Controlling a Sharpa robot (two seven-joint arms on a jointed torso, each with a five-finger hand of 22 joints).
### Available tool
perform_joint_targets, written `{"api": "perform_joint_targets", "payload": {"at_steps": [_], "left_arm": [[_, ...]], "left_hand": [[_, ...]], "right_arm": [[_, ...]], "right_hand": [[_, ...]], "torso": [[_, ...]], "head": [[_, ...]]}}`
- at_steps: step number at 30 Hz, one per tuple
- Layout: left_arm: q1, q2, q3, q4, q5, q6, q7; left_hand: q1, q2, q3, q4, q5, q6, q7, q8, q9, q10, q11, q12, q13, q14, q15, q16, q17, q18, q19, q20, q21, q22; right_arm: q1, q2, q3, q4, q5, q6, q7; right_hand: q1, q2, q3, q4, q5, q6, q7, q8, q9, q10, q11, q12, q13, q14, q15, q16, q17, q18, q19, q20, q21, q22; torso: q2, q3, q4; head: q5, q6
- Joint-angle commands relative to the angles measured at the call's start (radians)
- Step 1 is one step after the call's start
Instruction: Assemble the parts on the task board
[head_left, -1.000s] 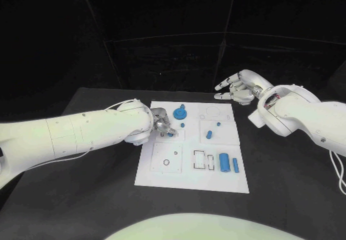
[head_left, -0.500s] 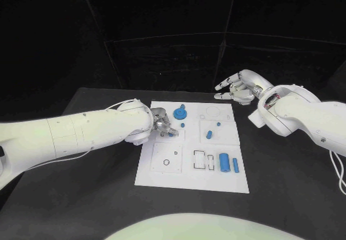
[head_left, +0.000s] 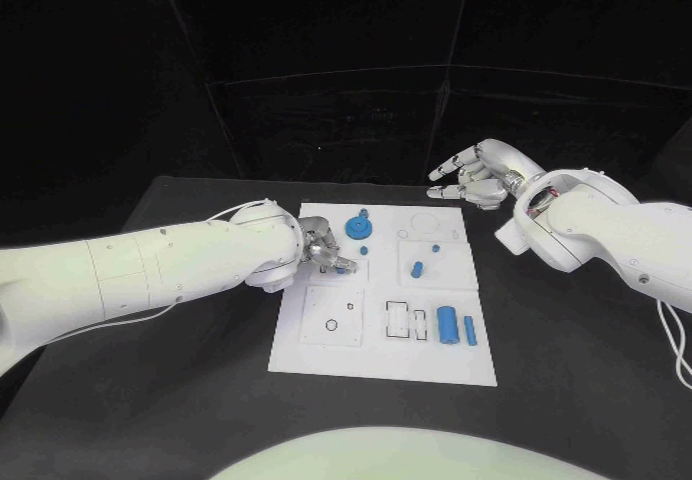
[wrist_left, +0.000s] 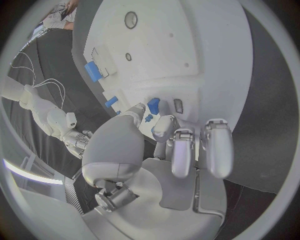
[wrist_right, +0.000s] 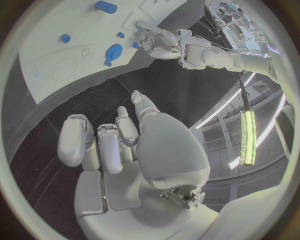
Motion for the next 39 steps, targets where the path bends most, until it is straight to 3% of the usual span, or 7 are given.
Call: {"api": "perform_joint_targets", "payload": {"at_steps": [1,7,14,18,25,33,39], "left_arm": [[0.003,-0.009,0.003,0.013,0.003,-0.007,-0.003],[0.016,-0.039,0.042,0.045,0.029,0.016,0.007],[0.074,-0.079,0.074,0.056,0.048,0.088,0.004],[0.104,-0.076,0.079,0.008,0.051,0.167,-0.004],[0.121,-0.015,0.080,-0.125,0.048,0.253,-0.007],[0.113,0.069,0.076,-0.273,0.008,0.299,-0.006],[0.102,0.105,0.075,-0.329,-0.008,0.317,-0.006]], "left_hand": [[0.003,0.008,-0.010,0.002,-0.005,0.006,0.002,-0.005,0.001,0.004,0.001,0.006,0.000,0.102,-0.007,0.003,0.263,-0.009,0.035,-0.007,0.002,0.061],[0.017,0.010,-0.026,0.008,-0.006,-0.003,0.005,-0.010,0.000,-0.007,0.004,-0.009,-0.017,0.102,-0.006,0.003,0.263,-0.005,0.028,-0.006,-0.013,0.041],[0.042,0.018,-0.067,0.025,-0.009,-0.032,0.018,-0.031,-0.010,-0.041,0.015,-0.052,-0.063,0.102,0.003,0.003,0.263,0.004,0.012,0.002,-0.047,0.000],[0.027,0.043,-0.108,0.030,-0.086,-0.043,0.028,-0.054,-0.024,-0.055,0.024,-0.068,-0.082,0.102,0.012,0.003,0.263,0.008,0.005,0.010,-0.063,-0.018],[0.033,0.057,-0.127,0.029,-0.097,-0.047,0.033,-0.067,-0.033,-0.070,0.029,-0.087,-0.103,0.102,0.015,0.003,0.263,0.010,0.001,0.014,-0.071,-0.027],[0.041,0.063,-0.134,0.028,-0.097,-0.048,0.035,-0.073,-0.037,-0.073,0.030,-0.090,-0.107,0.102,0.017,0.003,0.263,0.010,0.001,0.015,-0.072,-0.027],[0.041,0.064,-0.135,0.029,-0.097,-0.048,0.035,-0.073,-0.038,-0.073,0.030,-0.091,-0.108,0.102,0.017,0.003,0.263,0.010,0.001,0.015,-0.072,-0.026]], "right_arm": [[0.002,0.000,0.001,0.000,-0.002,0.003,0.007],[0.002,0.000,0.001,-0.005,-0.002,0.003,0.007],[0.002,0.002,0.001,-0.012,-0.002,0.003,0.007],[0.002,0.003,0.001,-0.015,-0.002,0.003,0.006],[0.002,0.007,0.001,-0.019,-0.002,0.005,0.005],[0.002,0.010,0.001,-0.018,-0.002,0.006,0.006],[0.002,0.012,0.001,-0.017,-0.002,0.006,0.007]], "right_hand": [[-0.003,-0.002,-0.005,0.000,-0.004,-0.005,-0.001,0.004,-0.001,-0.004,-0.001,-0.007,-0.001,0.061,-0.007,-0.005,0.046,0.019,-0.004,-0.005,-0.003,-0.001],[-0.003,-0.002,-0.005,0.000,-0.004,-0.005,-0.001,0.004,-0.001,-0.004,-0.001,-0.007,-0.001,0.061,-0.007,-0.005,0.046,0.019,-0.004,-0.005,-0.003,-0.001],[-0.003,-0.002,-0.005,0.000,-0.004,-0.005,-0.001,0.004,-0.001,-0.004,-0.001,-0.007,-0.001,0.061,-0.007,-0.005,0.046,0.019,-0.004,-0.005,-0.003,-0.001],[-0.003,-0.002,-0.005,0.000,-0.004,-0.005,-0.001,0.004,-0.001,-0.004,-0.001,-0.007,-0.001,0.061,-0.007,-0.005,0.046,0.019,-0.004,-0.005,-0.003,-0.001],[-0.004,-0.002,-0.006,0.001,-0.005,-0.006,-0.001,0.004,-0.001,-0.004,-0.001,-0.006,-0.001,0.061,-0.007,-0.006,0.046,0.019,-0.004,-0.005,-0.004,-0.001],[-0.004,-0.001,-0.005,0.001,-0.005,-0.006,-0.001,0.004,-0.001,-0.004,-0.001,-0.006,-0.001,0.061,-0.007,-0.006,0.045,0.019,-0.004,-0.005,-0.004,-0.001],[-0.004,-0.001,-0.005,0.001,-0.005,-0.006,-0.001,0.004,-0.001,-0.004,-0.001,-0.006,-0.001,0.061,-0.007,-0.006,0.045,0.019,-0.004,-0.005,-0.004,-0.001]], "torso": [[0.000,0.0004,-0.0002],[0.000,0.0000,0.0003],[0.000,0.0022,0.0003],[0.000,0.0018,-0.0006],[0.000,0.0020,-0.0014],[0.001,0.0003,-0.0023],[0.002,0.0005,-0.0010]], "head": [[-0.001,0.000],[-0.005,0.003],[-0.005,0.008],[-0.005,0.012],[-0.003,0.013],[-0.001,0.013],[0.000,0.011]]}}
